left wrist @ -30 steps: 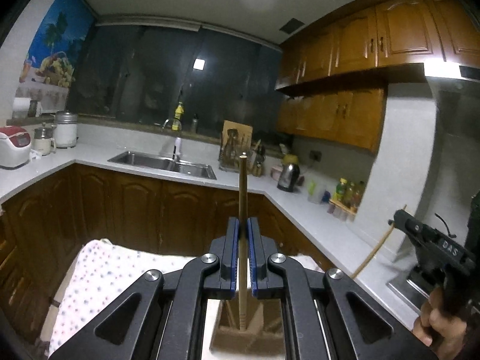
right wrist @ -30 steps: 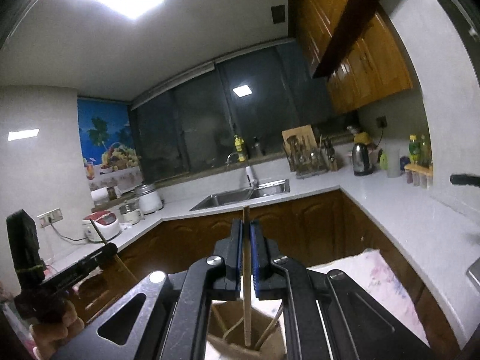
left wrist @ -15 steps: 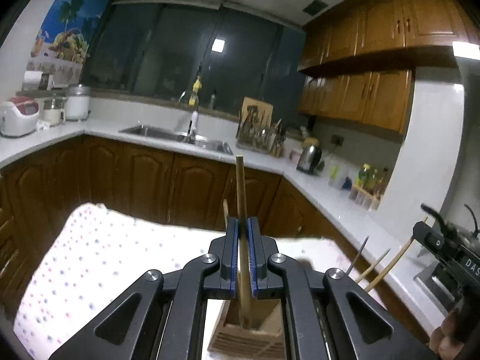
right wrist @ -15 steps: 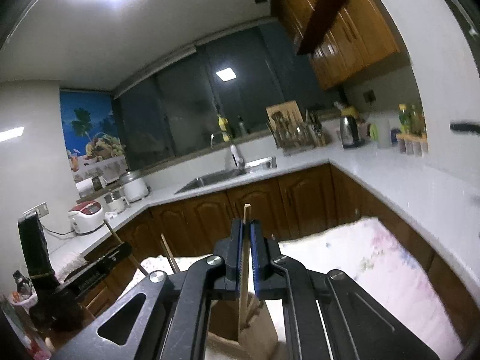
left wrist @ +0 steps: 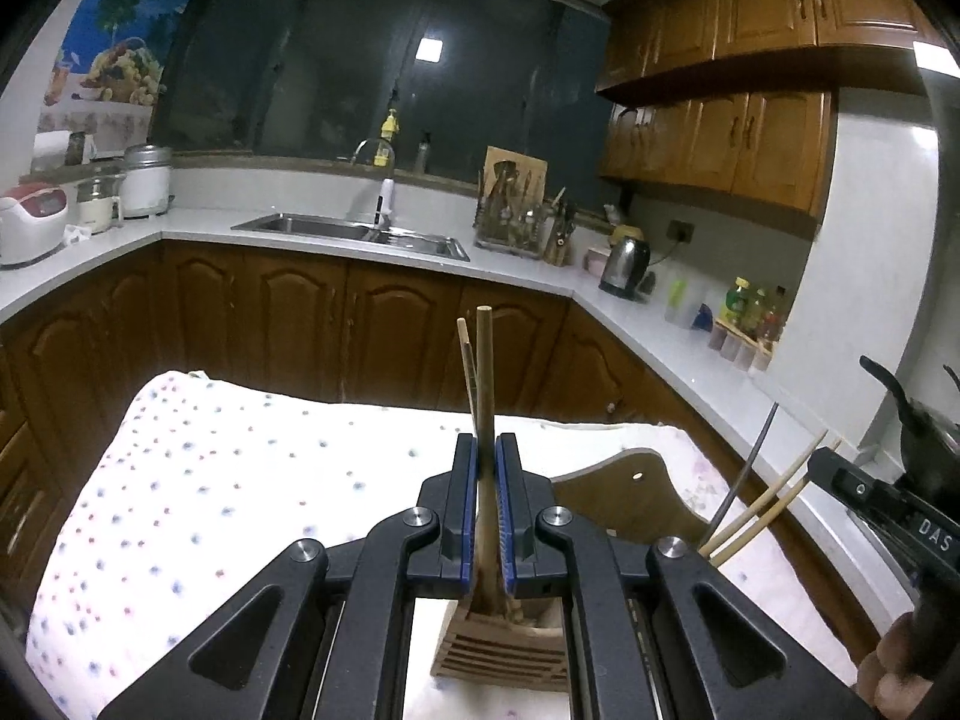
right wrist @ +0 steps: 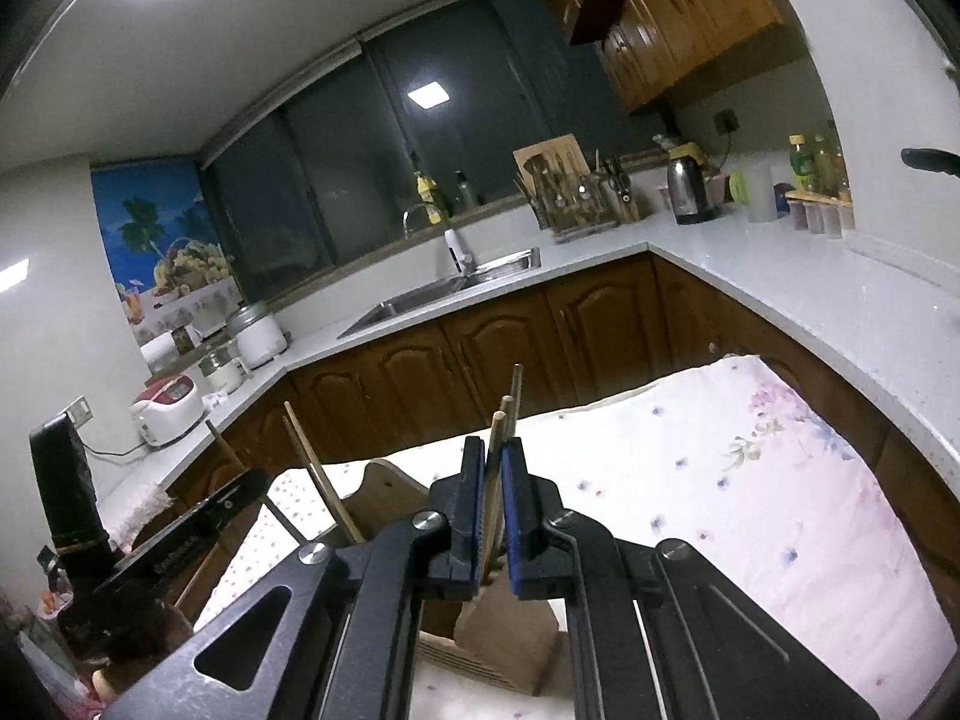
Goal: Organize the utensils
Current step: 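Open both tools to drop the chopsticks into the holder, then move both open tools back over the remaining utensils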
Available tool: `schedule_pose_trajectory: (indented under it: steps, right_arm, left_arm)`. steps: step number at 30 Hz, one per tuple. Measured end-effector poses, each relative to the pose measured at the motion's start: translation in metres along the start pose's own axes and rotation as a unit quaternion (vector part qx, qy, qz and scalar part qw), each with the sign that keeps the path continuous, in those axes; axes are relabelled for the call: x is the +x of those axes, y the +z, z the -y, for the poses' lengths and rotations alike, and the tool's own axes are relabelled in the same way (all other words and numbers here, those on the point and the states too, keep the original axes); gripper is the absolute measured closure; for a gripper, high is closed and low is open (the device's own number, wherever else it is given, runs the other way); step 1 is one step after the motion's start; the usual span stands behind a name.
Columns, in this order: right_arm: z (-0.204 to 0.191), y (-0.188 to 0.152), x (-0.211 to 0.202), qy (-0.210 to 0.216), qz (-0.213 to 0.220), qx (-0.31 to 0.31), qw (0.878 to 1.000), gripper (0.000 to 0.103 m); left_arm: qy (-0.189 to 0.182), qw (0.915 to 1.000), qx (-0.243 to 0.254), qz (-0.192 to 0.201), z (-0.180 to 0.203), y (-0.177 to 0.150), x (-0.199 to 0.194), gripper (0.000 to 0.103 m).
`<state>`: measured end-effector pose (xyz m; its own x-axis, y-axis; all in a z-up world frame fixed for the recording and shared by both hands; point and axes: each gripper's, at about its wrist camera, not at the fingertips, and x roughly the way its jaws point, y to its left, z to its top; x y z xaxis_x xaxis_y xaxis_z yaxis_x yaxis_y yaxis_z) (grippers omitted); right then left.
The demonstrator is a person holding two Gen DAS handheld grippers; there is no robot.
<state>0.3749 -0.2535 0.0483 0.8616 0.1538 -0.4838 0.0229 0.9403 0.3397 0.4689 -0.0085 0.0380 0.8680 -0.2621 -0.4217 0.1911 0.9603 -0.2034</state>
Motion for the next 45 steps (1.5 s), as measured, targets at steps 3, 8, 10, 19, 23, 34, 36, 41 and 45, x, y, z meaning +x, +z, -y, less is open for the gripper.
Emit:
schedule_pose_trajectory:
  steps: [3,8,10,19,23,34,36,41,45]
  right_arm:
    - [0.002,0.0,0.001,0.005,-0.004,0.006,1.0,0.097]
    - [0.005,0.001,0.002,0.006,-0.006,0.01,1.0,0.097]
    - [0.007,-0.001,0.002,0.009,-0.008,0.014,1.0,0.097]
    - [0.01,0.0,-0.011,0.016,-0.003,0.026,1.0,0.041]
    - [0.01,0.0,-0.026,0.032,0.006,0.032,0.999,0.008]
    - [0.012,-0.019,-0.078,0.043,0.004,0.04,0.998,0.001]
    - [0.009,-0.025,-0.088,0.042,-0.001,0.036,0.998,0.001]
    - [0.004,-0.041,-0.115,0.042,-0.009,0.03,0.999,0.001]
    - [0.004,-0.054,-0.137,0.035,-0.013,0.03,0.999,0.001]
  left_arm:
    - [0.003,1.0,0.007,-0.001,-0.002,0.004,-0.001,0.098]
    - [0.005,0.9999,0.012,-0.006,-0.003,0.0,-0.006,0.098]
    - [0.005,0.9999,0.014,-0.006,-0.003,-0.001,-0.007,0.098]
    - [0.002,0.9999,-0.015,-0.006,-0.006,-0.003,-0.023,0.08]
    - [0.005,0.9995,-0.03,0.008,-0.013,-0.008,-0.045,0.055]
    - [0.044,0.9964,-0.072,0.006,-0.04,-0.047,-0.132,0.008]
    - [0.046,0.9959,-0.078,0.004,-0.04,-0.051,-0.146,0.008]
    - [0.046,0.9958,-0.078,-0.007,-0.034,-0.058,-0.181,0.007]
    - [0.049,0.9963,-0.068,-0.022,-0.027,-0.07,-0.205,0.005]
